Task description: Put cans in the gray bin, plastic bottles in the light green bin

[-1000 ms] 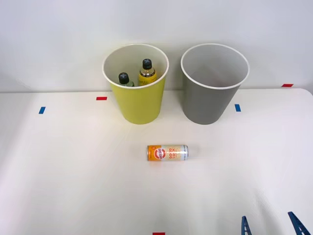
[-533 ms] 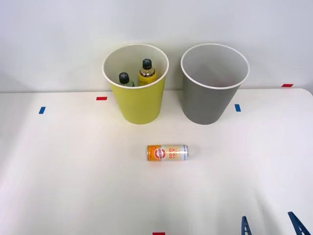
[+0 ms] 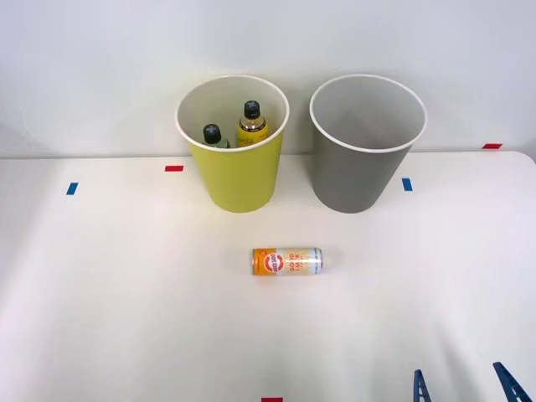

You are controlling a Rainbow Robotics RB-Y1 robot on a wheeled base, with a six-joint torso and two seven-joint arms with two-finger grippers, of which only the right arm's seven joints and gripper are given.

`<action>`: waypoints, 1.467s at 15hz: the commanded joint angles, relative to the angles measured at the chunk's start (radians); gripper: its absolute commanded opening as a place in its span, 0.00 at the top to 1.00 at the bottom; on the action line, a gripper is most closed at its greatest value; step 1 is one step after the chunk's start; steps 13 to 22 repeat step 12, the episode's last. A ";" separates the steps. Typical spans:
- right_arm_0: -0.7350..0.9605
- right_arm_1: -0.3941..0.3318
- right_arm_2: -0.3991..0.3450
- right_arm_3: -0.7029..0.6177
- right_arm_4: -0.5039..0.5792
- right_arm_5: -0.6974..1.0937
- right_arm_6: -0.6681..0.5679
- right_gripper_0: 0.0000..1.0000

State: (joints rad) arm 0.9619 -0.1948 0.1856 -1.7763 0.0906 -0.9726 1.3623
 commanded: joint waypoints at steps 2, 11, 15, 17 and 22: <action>0.000 0.000 0.000 0.000 0.000 0.000 0.000 0.00; 0.000 0.000 0.000 0.000 0.000 0.000 0.000 0.00; 0.000 0.000 0.000 0.000 0.000 0.000 0.000 0.00; 0.000 0.000 0.000 0.000 0.000 0.000 0.000 0.00; 0.000 0.000 0.000 0.000 0.000 0.000 0.000 0.00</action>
